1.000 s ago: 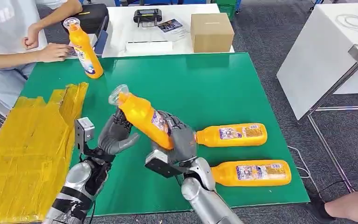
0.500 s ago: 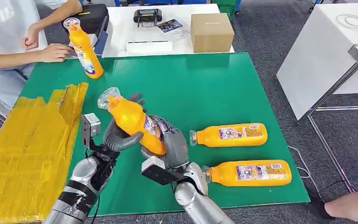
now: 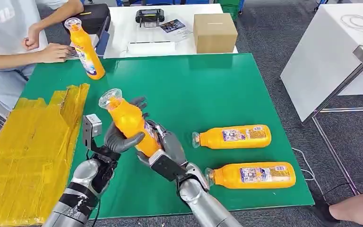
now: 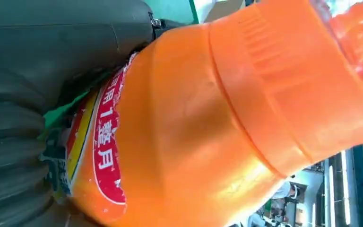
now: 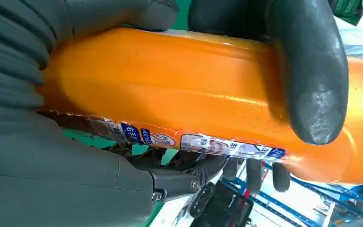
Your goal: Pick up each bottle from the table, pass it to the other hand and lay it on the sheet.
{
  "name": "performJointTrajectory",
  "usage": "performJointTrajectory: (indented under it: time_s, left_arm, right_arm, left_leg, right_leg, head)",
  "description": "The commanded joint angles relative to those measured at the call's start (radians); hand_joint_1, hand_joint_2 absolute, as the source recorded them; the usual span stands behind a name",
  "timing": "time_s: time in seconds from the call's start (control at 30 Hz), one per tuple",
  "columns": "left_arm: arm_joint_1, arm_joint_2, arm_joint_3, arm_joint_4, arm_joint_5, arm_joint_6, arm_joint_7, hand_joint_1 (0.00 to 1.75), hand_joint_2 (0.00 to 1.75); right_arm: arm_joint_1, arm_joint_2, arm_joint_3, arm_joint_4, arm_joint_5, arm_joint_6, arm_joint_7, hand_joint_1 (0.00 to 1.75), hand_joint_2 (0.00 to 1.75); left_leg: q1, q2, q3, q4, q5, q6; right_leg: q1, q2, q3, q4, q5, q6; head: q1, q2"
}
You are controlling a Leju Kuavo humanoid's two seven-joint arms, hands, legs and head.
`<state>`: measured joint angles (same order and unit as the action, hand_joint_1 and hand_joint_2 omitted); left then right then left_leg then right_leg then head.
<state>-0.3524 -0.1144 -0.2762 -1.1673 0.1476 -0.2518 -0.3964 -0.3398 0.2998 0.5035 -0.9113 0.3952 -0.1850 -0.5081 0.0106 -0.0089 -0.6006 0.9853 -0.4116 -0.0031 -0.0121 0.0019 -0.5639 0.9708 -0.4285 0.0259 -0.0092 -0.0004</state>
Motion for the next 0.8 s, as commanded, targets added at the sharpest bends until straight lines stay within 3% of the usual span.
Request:
performJointTrajectory:
  time_s: [0.03, 0.27, 0.3, 0.37, 0.4, 0.43, 0.57, 0.8]
  left_arm:
    - [-0.043, -0.005, -0.018, 0.057, -0.007, 0.001, 0.001, 1.75, 1.75]
    - [-0.04, -0.004, -0.016, 0.051, -0.011, 0.008, -0.006, 1.75, 1.75]
    - [-0.037, -0.003, -0.013, 0.043, -0.015, 0.014, -0.011, 1.75, 1.75]
    - [-0.037, 0.0, -0.011, 0.039, -0.015, 0.015, -0.011, 1.75, 1.75]
    - [-0.03, 0.001, -0.01, 0.026, -0.027, 0.032, -0.02, 1.75, 1.75]
    - [-0.022, 0.002, -0.003, 0.008, -0.048, 0.062, -0.033, 1.75, 1.75]
    - [0.008, 0.023, 0.011, -0.067, -0.176, 0.19, -0.075, 1.75, 1.75]
    - [0.016, 0.031, 0.029, -0.086, -0.232, 0.252, -0.082, 1.75, 1.75]
  right_arm:
    - [-0.05, -0.021, 0.035, 0.088, 0.024, -0.023, -0.008, 1.75, 1.75]
    - [-0.009, -0.03, 0.009, -0.019, 0.011, -0.067, -0.035, 1.73, 1.75]
    - [0.003, -0.031, 0.0, -0.05, 0.003, -0.074, -0.039, 1.31, 1.75]
    - [0.006, -0.032, 0.002, -0.062, 0.003, -0.073, -0.039, 1.31, 1.75]
    - [0.023, -0.032, -0.005, -0.094, -0.007, -0.077, -0.042, 0.1, 1.75]
    - [0.041, -0.032, -0.011, -0.133, -0.018, -0.086, -0.047, 0.0, 1.75]
    - [0.084, -0.044, -0.012, -0.257, -0.05, -0.076, -0.035, 0.0, 1.75]
    - [0.106, -0.055, -0.006, -0.315, -0.05, -0.081, -0.033, 0.0, 1.75]
  left_leg:
    - [0.0, 0.0, 0.002, -0.001, -0.001, 0.0]
    - [0.001, -0.001, 0.004, 0.0, -0.002, 0.001]
    - [0.001, -0.001, 0.003, 0.0, -0.001, 0.0]
    - [0.001, -0.001, 0.004, 0.0, -0.002, 0.0]
    - [0.001, -0.001, 0.003, 0.0, -0.001, 0.0]
    - [0.0, -0.001, 0.002, 0.0, -0.001, 0.0]
    - [0.001, 0.001, 0.003, 0.0, -0.002, 0.0]
    - [0.001, 0.003, 0.003, 0.0, -0.002, 0.0]
  right_leg:
    - [0.001, -0.001, 0.003, -0.001, -0.001, -0.001]
    - [0.001, -0.002, 0.005, -0.001, -0.002, -0.001]
    - [0.001, -0.002, 0.004, -0.001, -0.001, -0.001]
    - [0.001, -0.002, 0.005, -0.001, -0.002, -0.001]
    - [0.001, -0.002, 0.004, -0.001, -0.001, -0.001]
    - [0.0, -0.001, 0.002, 0.0, -0.001, -0.001]
    - [0.001, 0.0, 0.004, 0.0, -0.002, -0.001]
    - [0.001, 0.002, 0.003, -0.001, -0.001, -0.001]
  head:
    - [0.0, 0.0]
    - [0.0, 0.0]
    - [0.0, 0.0]
    - [0.0, 0.0]
    - [0.0, 0.0]
    - [0.0, 0.0]
    - [0.0, 0.0]
    - [-0.001, 0.0]
